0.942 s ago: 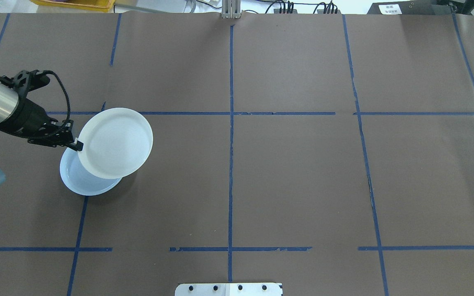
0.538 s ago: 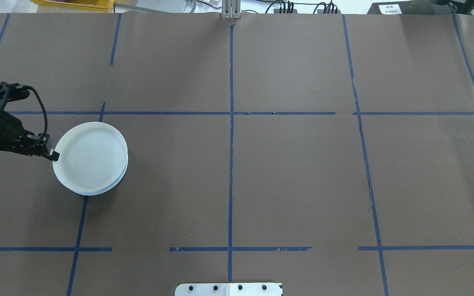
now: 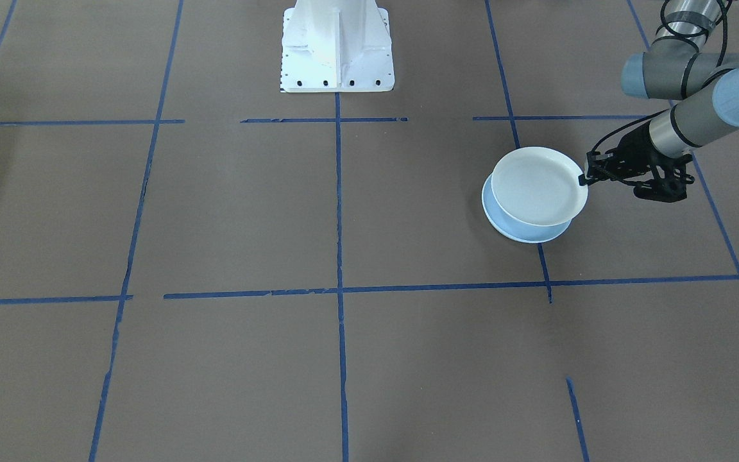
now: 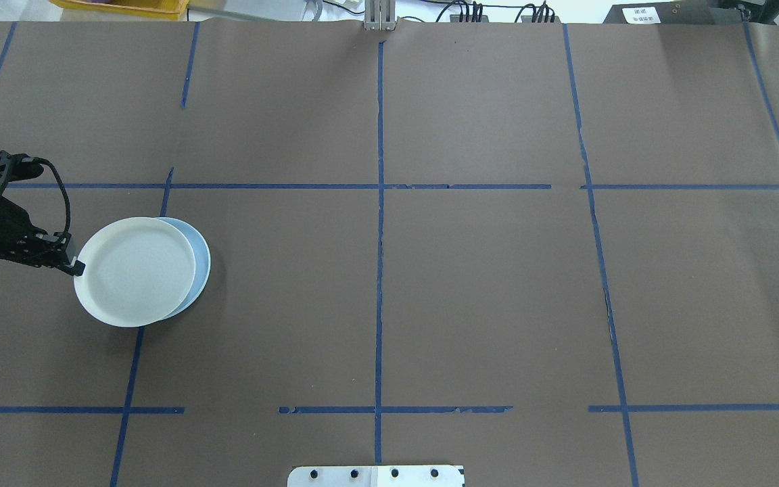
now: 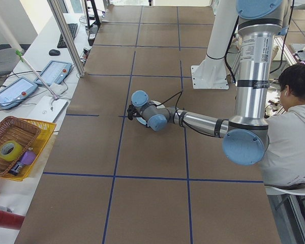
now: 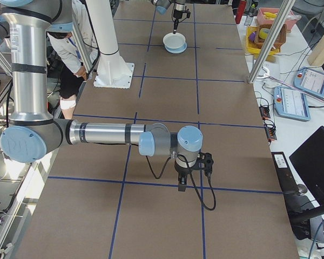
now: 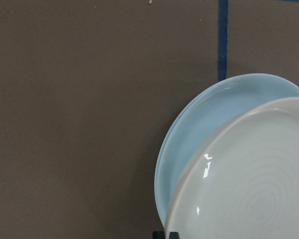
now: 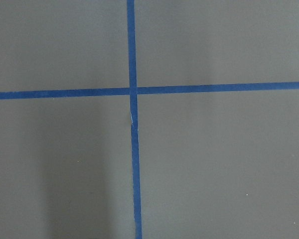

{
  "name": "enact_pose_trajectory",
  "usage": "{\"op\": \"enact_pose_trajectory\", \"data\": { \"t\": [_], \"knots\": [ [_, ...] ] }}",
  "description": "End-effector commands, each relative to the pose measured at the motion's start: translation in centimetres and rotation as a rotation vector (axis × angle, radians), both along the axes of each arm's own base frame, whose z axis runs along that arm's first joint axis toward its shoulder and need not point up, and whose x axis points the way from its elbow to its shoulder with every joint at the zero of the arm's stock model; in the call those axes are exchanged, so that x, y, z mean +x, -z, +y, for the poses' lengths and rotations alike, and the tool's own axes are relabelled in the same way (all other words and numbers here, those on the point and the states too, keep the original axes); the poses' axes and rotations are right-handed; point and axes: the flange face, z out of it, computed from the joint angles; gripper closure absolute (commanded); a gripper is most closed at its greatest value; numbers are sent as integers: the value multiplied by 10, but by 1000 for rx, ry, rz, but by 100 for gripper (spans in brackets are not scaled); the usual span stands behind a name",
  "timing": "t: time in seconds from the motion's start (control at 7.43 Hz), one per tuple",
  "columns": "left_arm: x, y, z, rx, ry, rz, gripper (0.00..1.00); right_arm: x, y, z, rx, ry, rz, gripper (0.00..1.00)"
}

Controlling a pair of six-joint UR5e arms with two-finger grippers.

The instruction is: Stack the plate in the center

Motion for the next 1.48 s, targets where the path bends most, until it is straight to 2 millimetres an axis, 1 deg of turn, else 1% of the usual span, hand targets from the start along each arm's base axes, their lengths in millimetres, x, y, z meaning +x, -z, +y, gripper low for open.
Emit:
{"op": "enact_pose_trajectory", "data": {
  "t": [0.0,0.13,0.27,0.4,0.54,0.67,0.81,0.94,1.08,1.21,1.35],
  "knots": [
    [-16,4,-10,-62,74,-5,0,0,0,0,1,1,1,0],
    [-43,4,-22,-56,126,-3,0,0,0,0,1,1,1,0],
    [-73,-1,-31,-61,185,-6,0,0,0,0,1,1,1,0],
    [-109,-11,-42,-7,219,-15,0,0,0,0,1,1,-1,0],
    [-141,-39,-30,85,183,-41,0,0,0,0,0,0,1,0],
    [-164,-55,-29,132,135,-81,0,0,0,0,1,1,1,0],
    [-209,-70,-34,165,92,-142,0,0,0,0,0,0,-1,0],
    [-250,-89,-31,196,38,-193,0,1,0,0,0,-2,-1,0],
    [-302,-104,-26,196,32,-271,0,0,0,0,1,1,1,0],
    [-340,-105,-26,179,47,-315,0,0,0,0,0,0,1,0],
    [-347,-108,-22,189,29,-304,0,0,0,0,0,0,-1,0]
  ]
}}
